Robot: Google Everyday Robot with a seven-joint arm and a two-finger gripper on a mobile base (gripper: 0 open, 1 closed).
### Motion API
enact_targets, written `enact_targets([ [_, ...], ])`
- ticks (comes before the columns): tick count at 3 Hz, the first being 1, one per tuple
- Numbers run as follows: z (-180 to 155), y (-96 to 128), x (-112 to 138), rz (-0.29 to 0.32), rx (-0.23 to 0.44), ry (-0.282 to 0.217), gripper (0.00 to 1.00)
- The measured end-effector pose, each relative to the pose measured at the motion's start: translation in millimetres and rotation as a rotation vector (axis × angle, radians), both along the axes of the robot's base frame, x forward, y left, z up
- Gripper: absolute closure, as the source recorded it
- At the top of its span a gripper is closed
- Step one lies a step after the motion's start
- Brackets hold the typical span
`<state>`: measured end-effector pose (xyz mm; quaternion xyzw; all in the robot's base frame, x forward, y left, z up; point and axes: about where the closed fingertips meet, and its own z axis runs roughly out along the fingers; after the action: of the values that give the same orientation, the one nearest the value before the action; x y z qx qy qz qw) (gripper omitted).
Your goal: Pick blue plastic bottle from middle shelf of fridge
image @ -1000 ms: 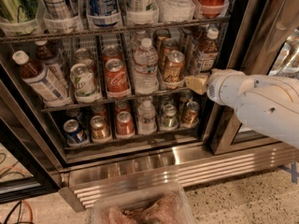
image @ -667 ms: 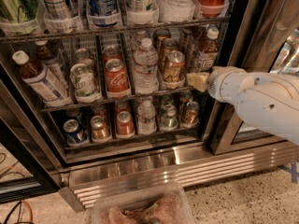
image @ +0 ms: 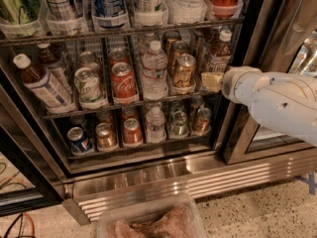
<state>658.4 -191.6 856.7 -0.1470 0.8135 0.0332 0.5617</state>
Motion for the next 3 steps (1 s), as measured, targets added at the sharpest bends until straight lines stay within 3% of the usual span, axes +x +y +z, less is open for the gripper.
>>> enact_targets([
  [3, -10, 4, 24, -0.013, 0.003, -0.009, 0.4],
])
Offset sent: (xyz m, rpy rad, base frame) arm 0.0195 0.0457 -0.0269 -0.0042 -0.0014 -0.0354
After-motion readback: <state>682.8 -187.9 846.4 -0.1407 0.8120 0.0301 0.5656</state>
